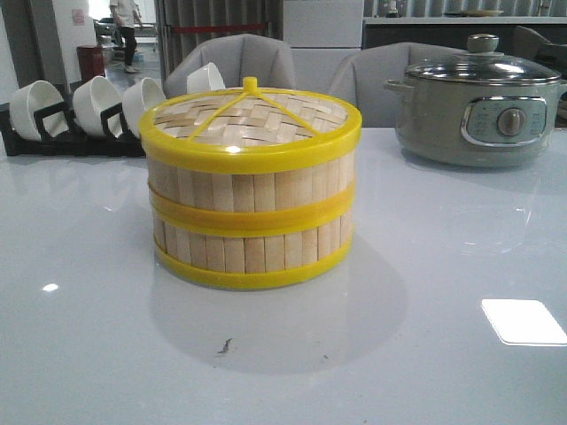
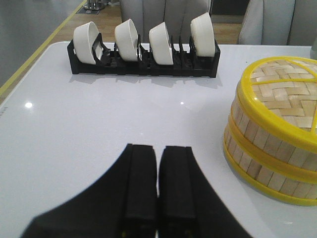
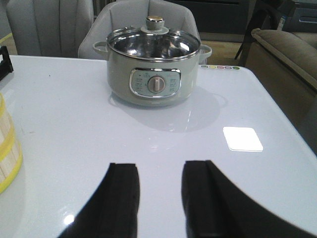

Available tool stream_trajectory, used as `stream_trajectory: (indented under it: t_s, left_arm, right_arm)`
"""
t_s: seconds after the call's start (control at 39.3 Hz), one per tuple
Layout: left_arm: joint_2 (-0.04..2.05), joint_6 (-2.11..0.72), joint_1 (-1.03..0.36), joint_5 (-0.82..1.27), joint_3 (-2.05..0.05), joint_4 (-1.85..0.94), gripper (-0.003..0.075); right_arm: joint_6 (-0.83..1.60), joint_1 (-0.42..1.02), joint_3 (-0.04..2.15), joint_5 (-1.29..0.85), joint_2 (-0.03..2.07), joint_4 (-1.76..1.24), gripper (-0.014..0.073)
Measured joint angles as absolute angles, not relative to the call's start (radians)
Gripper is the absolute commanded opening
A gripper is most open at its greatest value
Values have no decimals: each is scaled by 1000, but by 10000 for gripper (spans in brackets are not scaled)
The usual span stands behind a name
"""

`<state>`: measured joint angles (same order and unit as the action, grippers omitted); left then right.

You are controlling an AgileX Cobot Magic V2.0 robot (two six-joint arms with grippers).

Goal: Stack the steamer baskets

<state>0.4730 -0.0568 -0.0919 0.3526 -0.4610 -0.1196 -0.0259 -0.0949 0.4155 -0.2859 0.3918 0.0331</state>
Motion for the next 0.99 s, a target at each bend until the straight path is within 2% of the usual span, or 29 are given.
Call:
stream_trajectory:
  t_s: [0.25,0.56,0.66,0.76,0.82,0.99]
  left_arm:
    - [473,-57,-92,353,-461,-120,97]
    - [473,-57,-92,353,-461,-120,97]
    - [473,-57,-92,353,-461,-120,97]
    - [473,-57,-92,353,-461,-120,97]
    - [473,-57,-92,353,-461,-120,97]
    - [473,-57,-92,353,-461,-120,97]
  right_arm:
    - [-26,-99,277,-285,232,23,333]
    - [-26,-99,226,-267,191,17,329]
    - [-26,-99,226,-261,189,17,216]
    - [-26,-99,226,-261,187,16,6]
    - [-26,-99,226,-261,187,14,43]
    - [-26,-99,226,-261,187,14,41]
